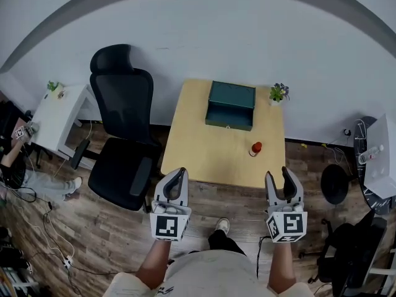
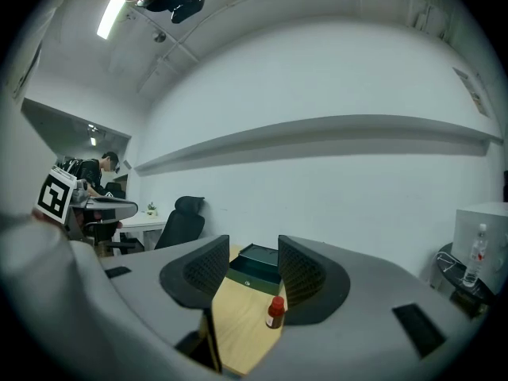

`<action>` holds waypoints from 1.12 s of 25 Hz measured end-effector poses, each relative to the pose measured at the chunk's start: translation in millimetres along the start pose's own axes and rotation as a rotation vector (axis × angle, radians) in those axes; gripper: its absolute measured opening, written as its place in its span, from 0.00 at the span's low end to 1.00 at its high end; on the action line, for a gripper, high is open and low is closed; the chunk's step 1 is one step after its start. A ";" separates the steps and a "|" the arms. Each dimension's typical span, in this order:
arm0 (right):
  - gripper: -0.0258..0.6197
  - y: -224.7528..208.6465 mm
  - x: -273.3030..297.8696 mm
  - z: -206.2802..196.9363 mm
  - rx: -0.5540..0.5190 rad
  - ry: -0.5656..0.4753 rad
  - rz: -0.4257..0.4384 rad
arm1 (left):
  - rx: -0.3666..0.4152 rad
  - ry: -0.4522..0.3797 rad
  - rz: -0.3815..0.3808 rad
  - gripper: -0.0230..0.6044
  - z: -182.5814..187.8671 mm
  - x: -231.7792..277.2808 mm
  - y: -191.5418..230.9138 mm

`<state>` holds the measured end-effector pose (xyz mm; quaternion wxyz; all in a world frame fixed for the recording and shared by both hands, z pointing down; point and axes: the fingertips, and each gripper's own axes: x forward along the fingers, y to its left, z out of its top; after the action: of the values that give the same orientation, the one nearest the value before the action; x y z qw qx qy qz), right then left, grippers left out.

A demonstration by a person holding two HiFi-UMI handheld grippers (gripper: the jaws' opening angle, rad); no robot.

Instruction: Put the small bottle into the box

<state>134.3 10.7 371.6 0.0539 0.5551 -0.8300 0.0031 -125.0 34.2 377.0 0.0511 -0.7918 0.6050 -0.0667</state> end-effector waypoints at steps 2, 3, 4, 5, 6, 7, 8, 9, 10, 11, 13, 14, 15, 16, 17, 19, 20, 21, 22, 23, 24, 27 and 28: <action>0.36 -16.1 10.7 1.2 0.026 -0.021 -0.018 | 0.010 0.000 -0.013 0.05 6.0 19.5 -4.0; 0.36 -24.5 15.7 1.6 0.037 -0.030 -0.028 | 0.015 -0.006 -0.019 0.05 9.8 29.8 -5.7; 0.36 -32.8 20.7 1.7 0.045 -0.036 -0.035 | 0.018 -0.021 -0.022 0.05 14.7 40.2 -7.7; 0.36 -40.6 25.4 1.5 0.051 -0.039 -0.039 | 0.020 -0.041 -0.023 0.05 20.2 50.0 -10.3; 0.36 -47.3 29.6 0.8 0.056 -0.040 -0.040 | 0.025 -0.056 -0.024 0.05 25.3 58.8 -13.5; 0.36 -52.8 33.7 -0.1 0.060 -0.041 -0.038 | 0.035 -0.063 -0.026 0.05 28.9 66.7 -16.7; 0.36 -57.6 37.7 -1.4 0.062 -0.041 -0.035 | 0.047 -0.066 -0.028 0.05 30.9 74.0 -19.6; 0.36 -62.0 41.9 -2.7 0.063 -0.040 -0.032 | 0.055 -0.067 -0.031 0.05 31.8 80.7 -22.2; 0.36 -66.0 46.2 -4.3 0.064 -0.037 -0.029 | 0.059 -0.070 -0.036 0.05 33.1 86.8 -24.7; 0.36 -69.5 50.8 -6.0 0.065 -0.032 -0.026 | 0.060 -0.071 -0.042 0.05 34.3 92.1 -26.6; 0.36 -74.5 59.7 -9.7 0.067 -0.022 -0.022 | 0.065 -0.046 -0.051 0.05 31.8 100.3 -28.1; 0.36 -75.8 63.7 -11.7 0.068 -0.018 -0.020 | 0.068 -0.033 -0.051 0.05 29.0 103.8 -27.5; 0.36 -76.5 67.3 -13.8 0.067 -0.014 -0.018 | 0.066 -0.028 -0.047 0.05 26.3 106.9 -25.9; 0.36 -76.4 70.6 -15.9 0.065 -0.010 -0.015 | 0.056 -0.032 -0.039 0.05 23.9 109.7 -23.4; 0.36 -75.8 74.2 -18.0 0.062 -0.005 -0.012 | 0.039 -0.042 -0.031 0.05 22.3 112.5 -20.2; 0.36 -73.9 83.0 -22.1 0.054 0.002 -0.001 | 0.000 -0.063 -0.025 0.05 20.1 119.9 -13.3; 0.36 -72.8 87.9 -24.1 0.050 0.004 0.002 | -0.002 -0.066 -0.026 0.05 18.0 124.4 -10.1; 0.36 -71.8 92.5 -26.4 0.048 0.006 0.001 | 0.012 -0.061 -0.030 0.05 14.6 129.4 -7.6; 0.36 -71.3 96.5 -28.9 0.047 0.007 -0.003 | 0.030 -0.050 -0.035 0.05 10.3 134.8 -5.9; 0.36 -71.7 100.3 -31.7 0.048 0.010 -0.010 | 0.037 -0.041 -0.042 0.05 6.4 140.8 -4.8; 0.36 -72.7 103.6 -34.7 0.052 0.015 -0.018 | 0.029 -0.041 -0.049 0.05 3.6 146.8 -4.2; 0.36 -74.2 112.6 -41.6 0.060 0.035 -0.029 | 0.018 -0.029 -0.072 0.05 -6.0 159.8 -5.0; 0.36 -74.1 116.4 -43.3 0.061 0.040 -0.027 | 0.027 -0.015 -0.081 0.05 -8.7 163.4 -5.9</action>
<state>162.4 -122.1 421.3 0.0539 0.5675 -0.8207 0.0388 -78.6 -122.0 393.6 0.0634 -0.8154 0.5710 -0.0708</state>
